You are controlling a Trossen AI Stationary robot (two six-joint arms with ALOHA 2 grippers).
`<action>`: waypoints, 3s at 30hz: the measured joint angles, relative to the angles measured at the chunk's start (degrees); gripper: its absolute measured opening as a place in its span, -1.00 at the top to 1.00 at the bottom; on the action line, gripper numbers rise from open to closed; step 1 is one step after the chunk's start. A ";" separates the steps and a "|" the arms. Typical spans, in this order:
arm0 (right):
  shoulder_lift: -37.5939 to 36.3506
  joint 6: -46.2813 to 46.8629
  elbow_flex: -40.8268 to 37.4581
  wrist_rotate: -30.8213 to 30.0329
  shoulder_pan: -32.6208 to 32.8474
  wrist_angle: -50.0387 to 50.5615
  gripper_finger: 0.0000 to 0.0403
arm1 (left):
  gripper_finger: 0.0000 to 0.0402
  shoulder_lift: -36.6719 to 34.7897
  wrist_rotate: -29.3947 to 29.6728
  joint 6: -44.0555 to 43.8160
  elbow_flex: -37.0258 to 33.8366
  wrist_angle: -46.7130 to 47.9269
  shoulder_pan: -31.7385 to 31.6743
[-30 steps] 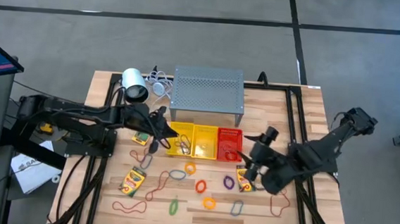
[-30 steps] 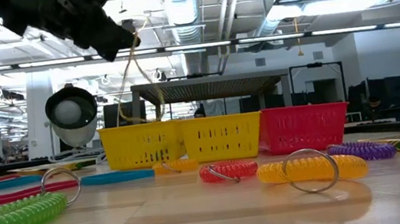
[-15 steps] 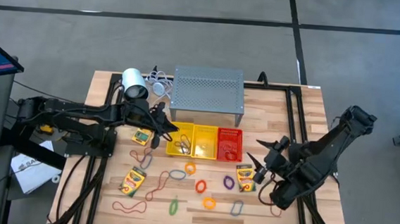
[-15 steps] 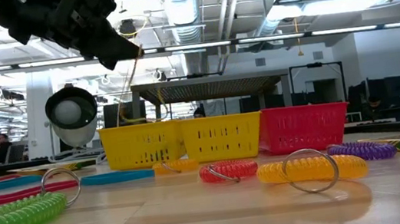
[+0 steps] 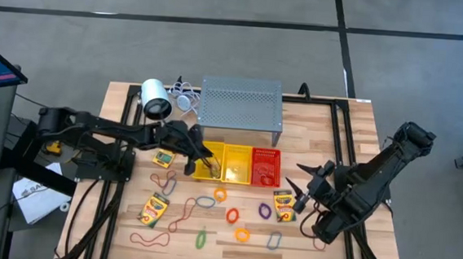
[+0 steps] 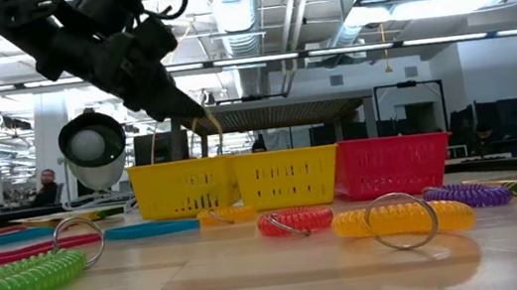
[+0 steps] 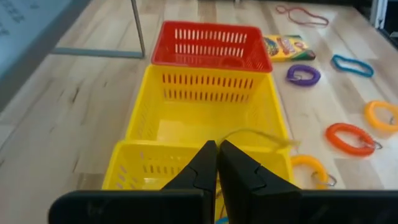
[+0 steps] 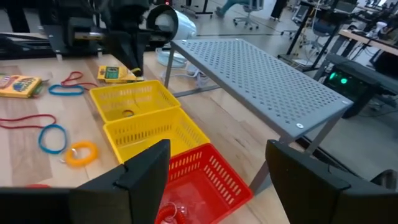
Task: Pick & Place Office Desk Supplies
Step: Put the yellow rubber band into the left yellow basket, then put the purple spring keychain into the red basket
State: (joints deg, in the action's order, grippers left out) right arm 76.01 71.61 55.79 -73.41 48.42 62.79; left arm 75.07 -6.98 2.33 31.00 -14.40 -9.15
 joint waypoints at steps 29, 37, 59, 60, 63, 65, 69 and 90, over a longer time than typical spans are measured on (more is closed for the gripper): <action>0.00 0.00 0.00 0.38 -0.07 -1.30 -0.29 | 0.94 4.50 5.25 1.81 3.40 13.12 0.00; 0.02 -0.01 0.00 1.42 -0.09 -1.36 -0.29 | 0.77 4.50 5.24 1.88 3.43 13.54 0.00; 0.04 -0.02 0.00 1.67 0.02 -1.58 -0.29 | 0.04 3.17 5.51 1.50 3.47 10.29 0.02; 0.04 -0.02 0.00 1.77 0.17 -1.58 -0.29 | 0.04 2.41 5.51 1.36 3.43 10.22 0.02; 0.04 -0.02 0.00 1.83 0.74 -1.89 -0.29 | 0.04 -0.62 5.51 1.10 3.50 9.91 0.02; 0.04 -0.04 0.02 1.86 1.44 -2.16 -0.29 | 0.05 -3.34 4.71 0.21 3.48 9.98 0.02; -0.41 -0.56 0.02 2.05 3.72 -3.85 -0.29 | 0.07 -9.07 -0.04 -1.27 3.50 9.16 0.63; -3.58 -32.27 0.07 12.87 6.22 -38.31 -0.29 | 0.09 -14.61 -3.43 -7.54 3.41 5.78 16.84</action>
State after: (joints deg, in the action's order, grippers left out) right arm 72.42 39.34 55.86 -60.53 54.65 24.48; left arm 60.47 -10.41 -5.21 34.41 -8.61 7.69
